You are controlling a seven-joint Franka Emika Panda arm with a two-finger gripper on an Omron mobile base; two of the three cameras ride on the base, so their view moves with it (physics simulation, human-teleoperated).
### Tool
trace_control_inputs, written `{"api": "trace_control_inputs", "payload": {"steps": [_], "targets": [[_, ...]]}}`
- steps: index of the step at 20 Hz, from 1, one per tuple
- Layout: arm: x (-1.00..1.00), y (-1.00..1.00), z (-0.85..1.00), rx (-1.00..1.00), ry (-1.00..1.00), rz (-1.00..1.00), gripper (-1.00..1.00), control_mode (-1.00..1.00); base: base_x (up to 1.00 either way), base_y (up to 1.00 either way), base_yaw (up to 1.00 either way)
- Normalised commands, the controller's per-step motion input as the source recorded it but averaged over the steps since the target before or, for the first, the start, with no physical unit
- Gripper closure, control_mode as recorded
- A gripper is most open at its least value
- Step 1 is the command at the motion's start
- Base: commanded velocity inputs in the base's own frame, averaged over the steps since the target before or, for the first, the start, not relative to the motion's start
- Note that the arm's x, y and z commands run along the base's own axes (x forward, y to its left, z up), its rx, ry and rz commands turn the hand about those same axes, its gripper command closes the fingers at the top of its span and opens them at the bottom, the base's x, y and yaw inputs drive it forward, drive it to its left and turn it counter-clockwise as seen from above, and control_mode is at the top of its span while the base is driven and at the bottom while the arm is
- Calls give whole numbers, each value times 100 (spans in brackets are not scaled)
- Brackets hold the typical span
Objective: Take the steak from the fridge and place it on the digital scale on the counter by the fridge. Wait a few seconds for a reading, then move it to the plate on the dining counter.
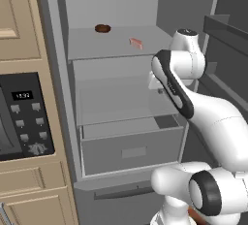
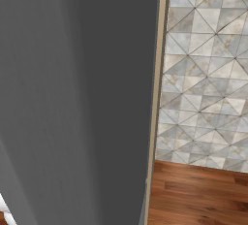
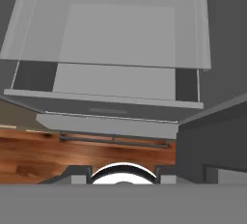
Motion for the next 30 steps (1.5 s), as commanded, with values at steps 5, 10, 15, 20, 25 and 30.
{"api": "trace_control_inputs", "payload": {"steps": [5, 10, 15, 20, 25, 30], "targets": [[-17, 4, 0, -3, -10, 0, -100, -100, 0, 0, 0], [-27, 9, 5, -12, -28, 0, -100, -100, 0, 0, 0], [-10, 4, 27, -6, -26, 0, -100, -100, 0, 0, 0], [0, 0, 35, -1, -17, 0, -100, -100, 0, 0, 0], [10, 0, 38, 0, -9, 0, -100, -100, 0, 0, 0], [24, 0, 24, 1, -2, 0, -100, -100, 0, 0, 0]]}}
